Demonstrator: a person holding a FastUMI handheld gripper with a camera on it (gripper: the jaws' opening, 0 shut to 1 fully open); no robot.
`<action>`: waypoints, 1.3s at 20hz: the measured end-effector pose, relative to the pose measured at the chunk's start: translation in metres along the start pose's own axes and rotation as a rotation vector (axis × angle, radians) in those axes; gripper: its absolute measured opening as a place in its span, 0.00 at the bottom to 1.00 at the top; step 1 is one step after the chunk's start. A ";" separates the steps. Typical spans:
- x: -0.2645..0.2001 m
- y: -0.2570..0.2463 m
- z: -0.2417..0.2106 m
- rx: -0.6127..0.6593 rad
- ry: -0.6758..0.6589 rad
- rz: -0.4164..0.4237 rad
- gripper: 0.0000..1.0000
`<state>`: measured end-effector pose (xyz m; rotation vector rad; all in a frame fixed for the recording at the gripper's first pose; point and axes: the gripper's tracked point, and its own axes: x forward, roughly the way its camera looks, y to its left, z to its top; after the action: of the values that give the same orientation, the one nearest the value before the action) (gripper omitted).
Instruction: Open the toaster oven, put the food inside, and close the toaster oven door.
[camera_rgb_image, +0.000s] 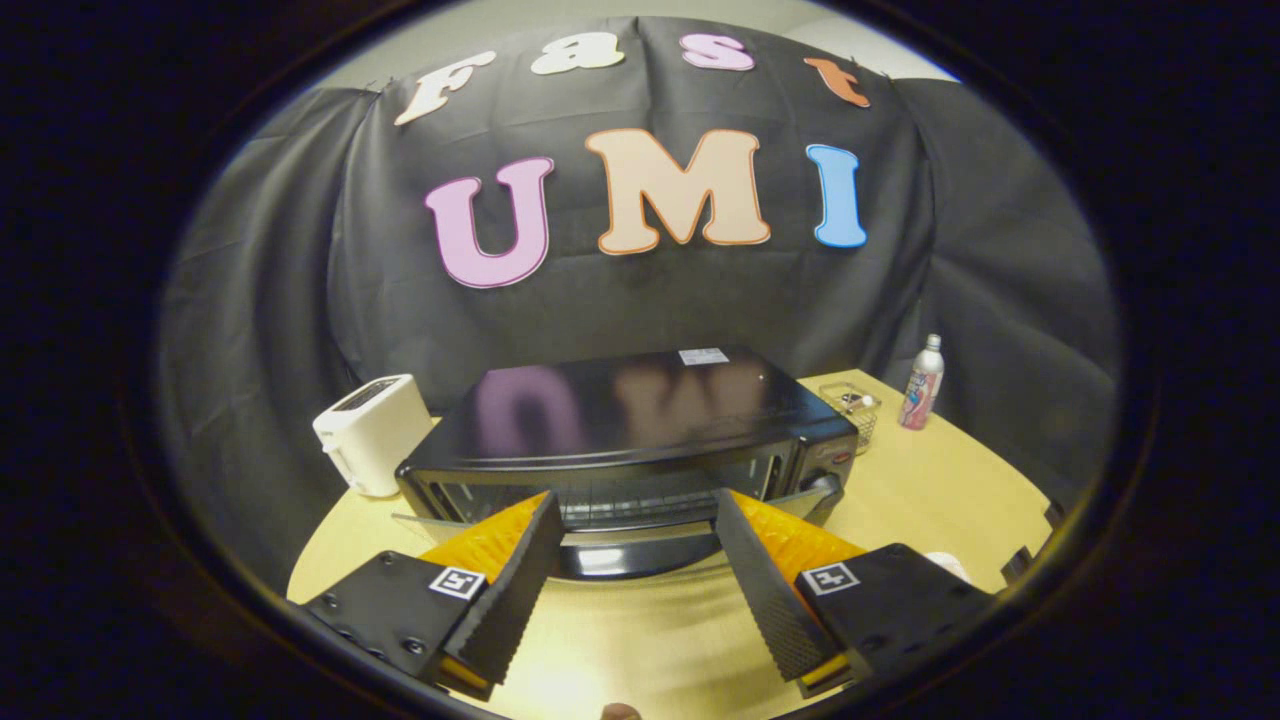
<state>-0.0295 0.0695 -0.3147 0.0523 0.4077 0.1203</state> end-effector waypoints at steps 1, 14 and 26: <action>-0.006 -0.002 -0.006 0.002 0.008 0.000 0.99; -0.059 -0.016 -0.098 -0.117 0.205 -0.010 0.98; -0.059 -0.014 -0.184 -0.223 0.428 0.029 0.97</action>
<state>-0.1549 0.0527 -0.4613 -0.1909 0.8184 0.2063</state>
